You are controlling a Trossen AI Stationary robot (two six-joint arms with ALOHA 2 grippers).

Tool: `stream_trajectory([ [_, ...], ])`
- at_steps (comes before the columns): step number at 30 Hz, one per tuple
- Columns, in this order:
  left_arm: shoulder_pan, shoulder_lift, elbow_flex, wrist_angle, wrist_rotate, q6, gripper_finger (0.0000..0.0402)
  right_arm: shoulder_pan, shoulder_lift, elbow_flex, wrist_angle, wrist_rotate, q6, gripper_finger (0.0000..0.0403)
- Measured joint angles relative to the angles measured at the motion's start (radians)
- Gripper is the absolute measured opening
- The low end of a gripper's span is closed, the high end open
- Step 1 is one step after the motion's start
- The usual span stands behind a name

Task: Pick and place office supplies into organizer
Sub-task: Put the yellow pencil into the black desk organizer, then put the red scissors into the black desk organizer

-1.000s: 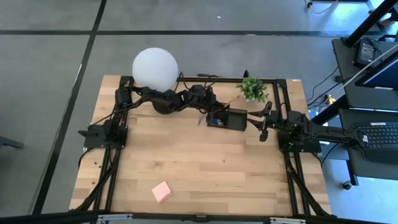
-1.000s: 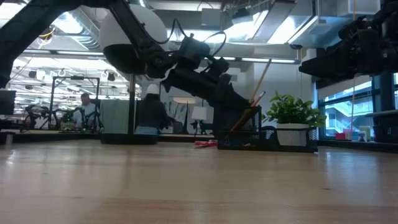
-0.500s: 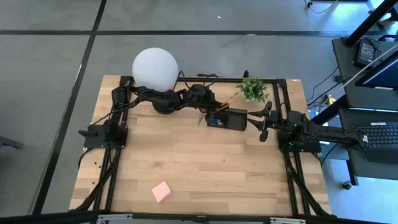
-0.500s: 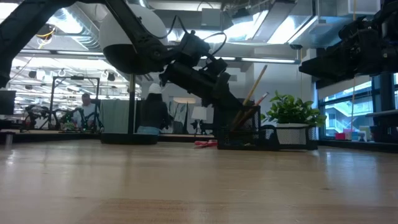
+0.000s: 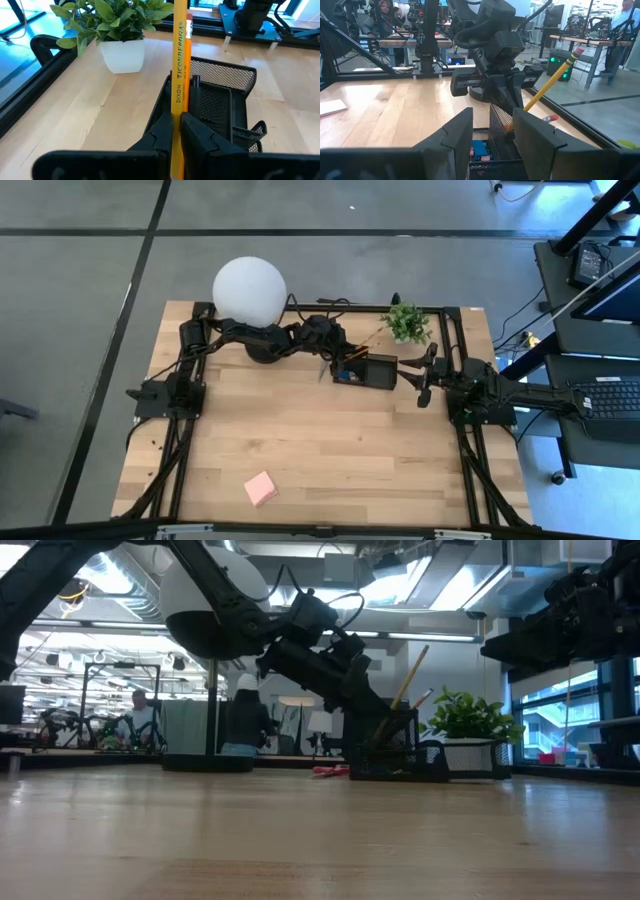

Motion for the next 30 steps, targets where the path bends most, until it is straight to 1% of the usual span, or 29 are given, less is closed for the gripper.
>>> stream_trajectory([
  [5, 0.000, 0.000, 0.000, -0.001, 0.002, -0.001, 0.0026, 0.000, 0.000, 0.000, 0.000, 0.000, 0.000, 0.0145],
  [11, -0.004, 0.000, 0.000, -0.001, 0.003, -0.001, 0.0051, 0.000, 0.000, 0.000, 0.000, 0.000, 0.000, 0.0145],
  [15, -0.005, 0.001, 0.000, -0.002, 0.003, -0.002, 0.0061, 0.000, 0.000, 0.000, 0.000, 0.000, 0.000, 0.0145],
  [24, -0.005, 0.001, 0.000, -0.001, 0.003, -0.003, 0.0059, 0.000, 0.000, 0.000, 0.000, 0.000, -0.001, 0.0145],
  [30, -0.006, -0.008, -0.003, 0.013, 0.003, -0.031, 0.0062, 0.000, 0.000, 0.000, 0.000, 0.000, -0.001, 0.0145],
])
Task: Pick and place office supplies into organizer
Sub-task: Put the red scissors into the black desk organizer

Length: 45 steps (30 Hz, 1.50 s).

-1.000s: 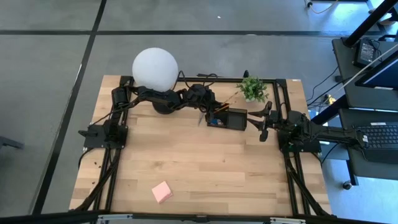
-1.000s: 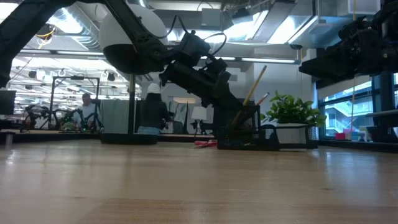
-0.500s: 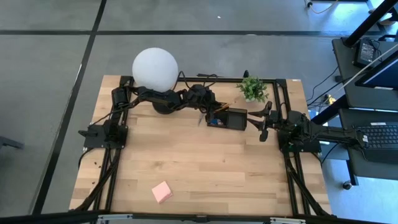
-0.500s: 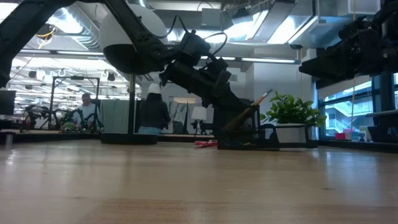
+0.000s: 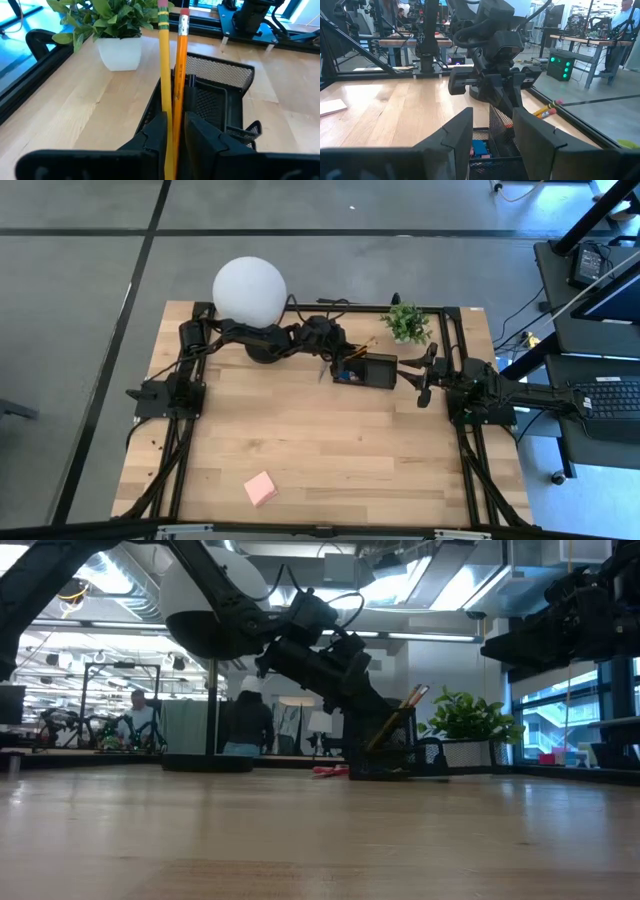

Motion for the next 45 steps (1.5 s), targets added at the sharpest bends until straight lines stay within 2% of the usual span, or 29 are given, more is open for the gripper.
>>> stream_trajectory([
  [13, -0.016, -0.120, -0.001, -0.009, 0.000, -0.069, 0.0087, 0.000, 0.000, 0.000, -0.005, 0.000, 0.000, 0.0145],
  [16, -0.027, -0.159, 0.000, -0.058, -0.026, -0.109, 0.0097, 0.000, 0.000, 0.000, -0.005, 0.000, -0.001, 0.0145],
  [21, -0.048, -0.259, 0.001, -0.239, -0.100, -0.119, 0.0114, 0.000, 0.000, 0.000, -0.006, 0.000, -0.002, 0.0145],
  [26, -0.090, -0.366, 0.001, -0.501, -0.136, -0.145, 0.0128, 0.000, 0.000, 0.000, -0.006, 0.000, -0.004, 0.0145],
  [30, -0.133, -0.433, 0.002, -0.694, -0.190, -0.240, 0.0135, 0.000, 0.000, 0.000, -0.005, 0.000, -0.003, 0.0145],
  [34, -0.179, -0.466, 0.002, -0.853, -0.237, -0.404, 0.0136, 0.000, 0.000, 0.000, -0.005, 0.000, -0.004, 0.0145],
  [41, -0.235, -0.439, 0.002, -0.978, -0.409, -0.591, 0.0134, 0.000, 0.000, 0.000, -0.001, 0.000, 0.000, 0.0145],
  [45, -0.225, -0.400, 0.001, -0.974, -0.475, -0.669, 0.0134, 0.000, 0.000, 0.000, 0.002, -0.001, 0.003, 0.0145],
])
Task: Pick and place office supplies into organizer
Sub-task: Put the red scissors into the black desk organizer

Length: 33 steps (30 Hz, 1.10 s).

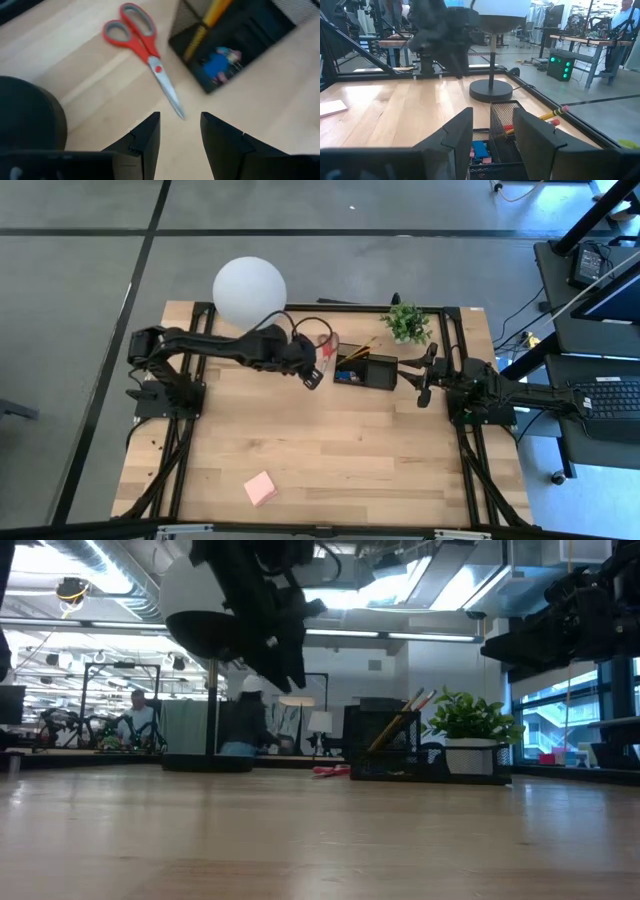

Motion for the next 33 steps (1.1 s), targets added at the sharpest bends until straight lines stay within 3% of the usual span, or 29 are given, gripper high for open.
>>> stream_trajectory([
  [16, 0.060, 0.262, 0.002, 0.229, 0.043, -0.026, 0.0134, 0.000, 0.000, 0.000, 0.000, 0.000, 0.000, 0.0145],
  [23, 0.062, 0.312, 0.007, 0.226, 0.074, -0.051, 0.0134, 0.000, 0.000, 0.000, 0.000, 0.000, -0.002, 0.0145],
  [28, 0.050, 0.353, 0.084, 0.206, 0.060, 0.011, 0.0134, 0.000, 0.000, 0.000, 0.000, 0.000, -0.002, 0.0145],
  [33, 0.050, 0.419, 0.194, 0.042, 0.031, 0.036, 0.0134, 0.000, 0.000, 0.000, 0.005, 0.000, 0.001, 0.0145],
])
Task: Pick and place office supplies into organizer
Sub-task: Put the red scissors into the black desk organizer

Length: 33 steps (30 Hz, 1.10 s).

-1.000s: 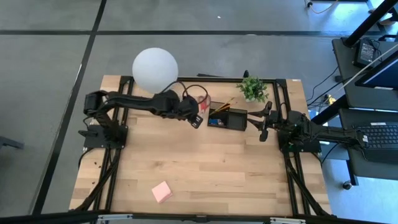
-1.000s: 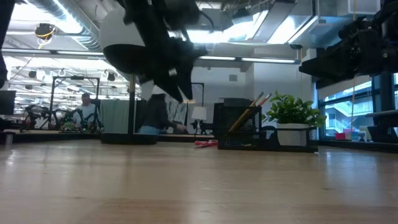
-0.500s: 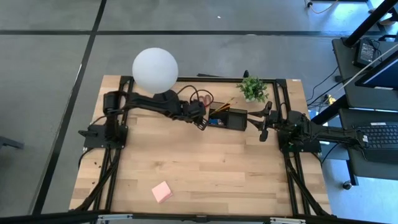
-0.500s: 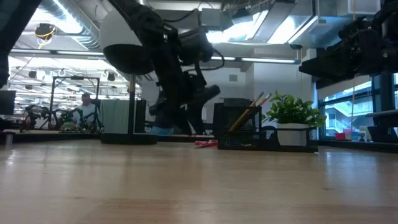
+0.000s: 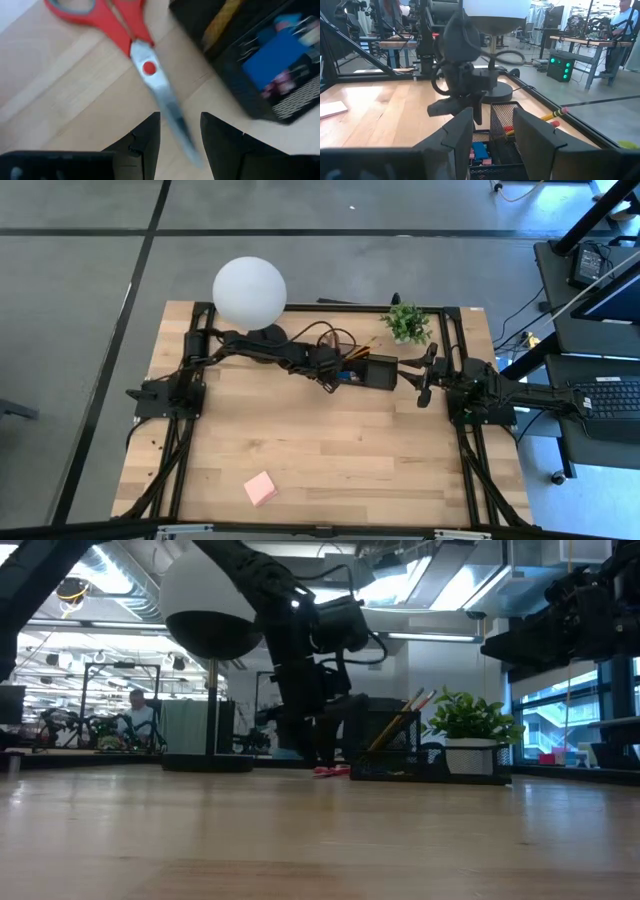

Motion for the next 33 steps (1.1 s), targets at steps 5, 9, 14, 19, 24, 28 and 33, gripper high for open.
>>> stream_trajectory([
  [5, 0.001, 0.031, 0.048, -0.054, -0.001, 0.010, 0.0134, 0.000, 0.000, 0.000, 0.001, 0.000, 0.000, 0.0145],
  [9, 0.009, 0.032, 0.049, -0.061, 0.037, 0.009, 0.0134, 0.000, 0.000, 0.000, 0.001, 0.000, -0.003, 0.0145],
  [14, 0.027, 0.034, 0.049, -0.101, 0.048, 0.009, 0.0134, 0.000, 0.000, 0.000, 0.001, 0.000, -0.003, 0.0145],
  [19, 0.030, 0.059, 0.052, -0.065, 0.069, 0.008, 0.0134, 0.000, 0.000, 0.000, 0.001, 0.000, -0.002, 0.0145],
  [24, 0.024, 0.069, 0.051, -0.048, 0.064, 0.004, 0.0134, 0.000, 0.000, 0.000, 0.000, 0.000, -0.003, 0.0145],
  [28, 0.032, 0.070, 0.053, -0.075, 0.075, 0.002, 0.0134, 0.000, 0.000, 0.000, -0.001, 0.000, -0.021, 0.0145],
  [33, 0.042, 0.071, 0.054, -0.097, 0.116, 0.002, 0.0127, 0.000, 0.000, 0.000, 0.001, 0.001, -0.028, 0.0145],
])
